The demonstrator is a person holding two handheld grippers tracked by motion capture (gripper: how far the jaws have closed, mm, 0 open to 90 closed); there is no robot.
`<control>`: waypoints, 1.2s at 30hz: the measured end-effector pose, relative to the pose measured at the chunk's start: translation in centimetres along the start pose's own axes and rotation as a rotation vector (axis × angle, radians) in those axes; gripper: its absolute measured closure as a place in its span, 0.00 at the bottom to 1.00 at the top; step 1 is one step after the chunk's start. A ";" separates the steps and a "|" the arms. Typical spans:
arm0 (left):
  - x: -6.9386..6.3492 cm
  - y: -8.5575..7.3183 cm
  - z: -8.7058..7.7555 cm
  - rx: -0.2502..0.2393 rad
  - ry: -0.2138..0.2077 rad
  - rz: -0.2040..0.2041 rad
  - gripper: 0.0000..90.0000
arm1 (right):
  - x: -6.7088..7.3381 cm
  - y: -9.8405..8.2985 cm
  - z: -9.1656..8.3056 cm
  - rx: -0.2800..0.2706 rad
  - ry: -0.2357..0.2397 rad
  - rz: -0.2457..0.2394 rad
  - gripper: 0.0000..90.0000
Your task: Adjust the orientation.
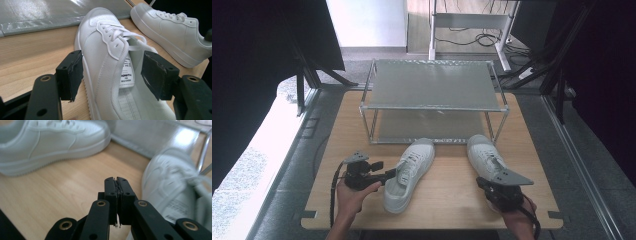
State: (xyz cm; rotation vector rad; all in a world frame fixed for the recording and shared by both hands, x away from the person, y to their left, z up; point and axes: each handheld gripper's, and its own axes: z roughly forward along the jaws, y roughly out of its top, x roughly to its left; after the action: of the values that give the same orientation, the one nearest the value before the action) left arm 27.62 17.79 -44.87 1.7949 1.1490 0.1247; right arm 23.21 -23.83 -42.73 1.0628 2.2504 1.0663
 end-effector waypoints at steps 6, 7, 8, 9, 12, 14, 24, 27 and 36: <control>0.2 0.0 -0.2 -0.005 0.002 -0.007 0.38 | -0.3 -2.6 0.8 0.047 -0.025 0.055 0.98; 0.3 0.0 -0.2 -0.002 0.005 -0.007 0.38 | -0.5 -3.2 0.5 0.029 -0.057 0.049 0.99; 0.3 0.0 -0.2 -0.002 0.005 -0.007 0.38 | -0.6 -3.3 0.2 0.023 -0.065 0.054 1.00; 0.3 0.0 -0.1 0.000 0.004 -0.008 0.38 | -0.6 -3.3 0.2 0.023 -0.065 0.054 1.00; 0.1 -0.1 -0.1 0.003 0.004 -0.008 0.38 | -1.1 -3.7 -0.4 0.015 -0.088 0.060 1.00; 0.1 -0.1 0.0 0.003 0.004 -0.007 0.38 | -1.7 -3.9 -0.8 0.015 -0.061 0.080 1.00; 0.2 -0.1 0.1 0.008 0.003 -0.007 0.38 | -3.5 -4.7 -1.7 0.001 -0.044 0.134 1.00; 0.1 -0.1 0.0 0.007 0.002 -0.004 0.38 | -3.5 -4.6 -1.6 -0.006 -0.028 0.135 0.96; -0.9 1.3 -1.2 -0.027 0.010 0.026 0.40 | -4.2 -2.1 -2.1 -0.127 -0.001 0.106 0.73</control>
State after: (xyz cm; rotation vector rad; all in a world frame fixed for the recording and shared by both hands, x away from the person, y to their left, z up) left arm 27.34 17.83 -42.89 1.7873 1.1263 0.1645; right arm 23.49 -28.97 -42.84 1.1391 2.1149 1.2340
